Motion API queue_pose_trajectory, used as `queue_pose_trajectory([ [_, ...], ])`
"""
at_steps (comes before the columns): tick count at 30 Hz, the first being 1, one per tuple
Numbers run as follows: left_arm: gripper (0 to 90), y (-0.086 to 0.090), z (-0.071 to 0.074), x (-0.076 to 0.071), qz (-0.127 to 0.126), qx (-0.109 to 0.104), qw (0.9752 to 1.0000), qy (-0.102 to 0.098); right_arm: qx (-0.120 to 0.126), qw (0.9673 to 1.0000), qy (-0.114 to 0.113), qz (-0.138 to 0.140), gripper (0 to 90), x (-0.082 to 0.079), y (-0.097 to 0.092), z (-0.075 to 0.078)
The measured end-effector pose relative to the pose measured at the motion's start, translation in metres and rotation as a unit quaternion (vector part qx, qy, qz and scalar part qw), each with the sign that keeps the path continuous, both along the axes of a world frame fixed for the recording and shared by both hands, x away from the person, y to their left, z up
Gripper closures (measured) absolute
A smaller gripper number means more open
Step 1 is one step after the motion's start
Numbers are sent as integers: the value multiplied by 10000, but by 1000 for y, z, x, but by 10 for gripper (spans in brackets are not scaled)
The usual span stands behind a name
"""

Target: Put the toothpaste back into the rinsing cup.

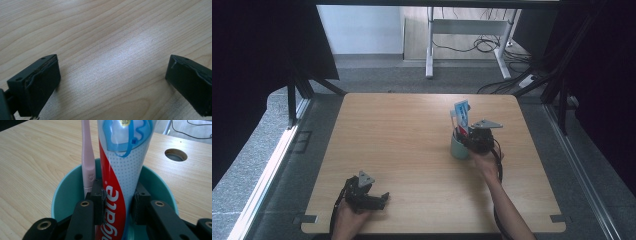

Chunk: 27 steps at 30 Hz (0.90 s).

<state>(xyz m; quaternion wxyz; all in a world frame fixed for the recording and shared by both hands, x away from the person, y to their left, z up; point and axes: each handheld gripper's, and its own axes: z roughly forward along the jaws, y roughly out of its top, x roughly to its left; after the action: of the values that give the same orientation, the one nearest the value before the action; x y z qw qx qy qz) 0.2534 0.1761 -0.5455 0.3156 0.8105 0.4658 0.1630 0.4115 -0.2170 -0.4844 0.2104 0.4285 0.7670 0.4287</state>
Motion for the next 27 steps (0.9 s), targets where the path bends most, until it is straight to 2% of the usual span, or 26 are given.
queue_pose_trajectory([
  [3, 0, 0, 0, 0, 1, 0, 10000, -1, -100, 9999, -14, 54, 674, -2, 3, 0],
  [11, 0, 0, 0, 0, 0, 0, 10000, 0, -97, 9999, 40, 79, 652, -2, 2, 1],
  [16, 0, 0, 0, 0, -1, 0, 10000, 0, -60, 9999, 82, 84, 581, -2, 3, 3],
  [21, 0, 0, 0, 0, 0, 0, 10000, 0, -128, 9999, 24, 60, 486, -2, 4, 6],
  [27, 0, 0, 0, 0, 0, 1, 10000, 0, -102, 9999, 95, 50, 428, -2, 3, 8],
])
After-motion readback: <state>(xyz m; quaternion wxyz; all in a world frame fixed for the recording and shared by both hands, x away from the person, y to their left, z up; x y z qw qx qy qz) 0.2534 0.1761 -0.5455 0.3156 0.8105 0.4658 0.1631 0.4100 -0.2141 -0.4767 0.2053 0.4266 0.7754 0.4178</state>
